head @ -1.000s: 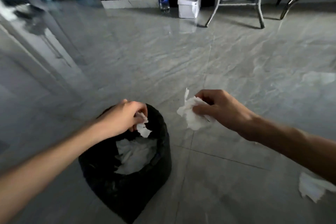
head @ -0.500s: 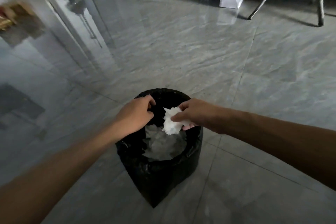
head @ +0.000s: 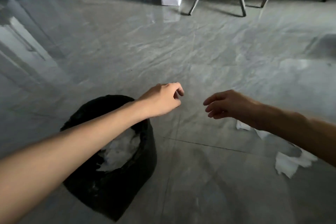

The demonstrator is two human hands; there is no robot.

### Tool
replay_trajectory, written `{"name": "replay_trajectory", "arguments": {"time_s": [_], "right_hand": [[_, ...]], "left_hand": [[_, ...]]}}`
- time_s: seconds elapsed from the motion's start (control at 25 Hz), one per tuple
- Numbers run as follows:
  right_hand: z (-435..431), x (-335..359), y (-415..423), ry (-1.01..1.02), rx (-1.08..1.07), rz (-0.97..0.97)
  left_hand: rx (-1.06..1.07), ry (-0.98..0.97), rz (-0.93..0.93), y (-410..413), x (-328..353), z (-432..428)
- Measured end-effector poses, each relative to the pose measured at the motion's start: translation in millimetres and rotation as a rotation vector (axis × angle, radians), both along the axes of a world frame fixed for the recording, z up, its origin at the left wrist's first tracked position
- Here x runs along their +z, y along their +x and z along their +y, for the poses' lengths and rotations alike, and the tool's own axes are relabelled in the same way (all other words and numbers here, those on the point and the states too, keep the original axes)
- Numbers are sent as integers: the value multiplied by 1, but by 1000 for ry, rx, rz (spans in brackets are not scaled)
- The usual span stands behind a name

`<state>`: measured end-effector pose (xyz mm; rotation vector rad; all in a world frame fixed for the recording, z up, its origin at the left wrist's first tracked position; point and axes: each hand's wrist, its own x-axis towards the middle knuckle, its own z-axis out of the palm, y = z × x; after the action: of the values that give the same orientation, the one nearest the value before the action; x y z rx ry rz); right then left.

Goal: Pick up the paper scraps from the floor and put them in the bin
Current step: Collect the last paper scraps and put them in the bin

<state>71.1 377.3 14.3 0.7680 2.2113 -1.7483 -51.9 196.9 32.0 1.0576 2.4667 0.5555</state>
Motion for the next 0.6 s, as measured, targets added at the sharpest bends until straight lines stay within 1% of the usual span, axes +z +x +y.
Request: {"name": "replay_trajectory", "arguments": {"time_s": [0.2, 0.24, 0.36, 0.4, 0.48, 0.52, 0.6], "right_hand": [[96, -63, 100, 204, -186, -110], [109, -82, 119, 303, -196, -142], [133, -144, 173, 711, -142, -311], [136, -164, 189, 793, -108, -365], [140, -198, 211, 874, -72, -443], [142, -209, 217, 883, -76, -439], [142, -221, 223, 859, -106, -347]], "left_hand": [[-356, -87, -99, 51, -23, 110], [-405, -105, -108, 59, -31, 126], [-530, -185, -84, 80, -65, 168], [-566, -210, -62, 85, -79, 180], [-586, -226, -30, 90, -106, 201], [-565, -222, -16, 90, -120, 211], [-496, -208, 30, 87, -147, 226]]}}
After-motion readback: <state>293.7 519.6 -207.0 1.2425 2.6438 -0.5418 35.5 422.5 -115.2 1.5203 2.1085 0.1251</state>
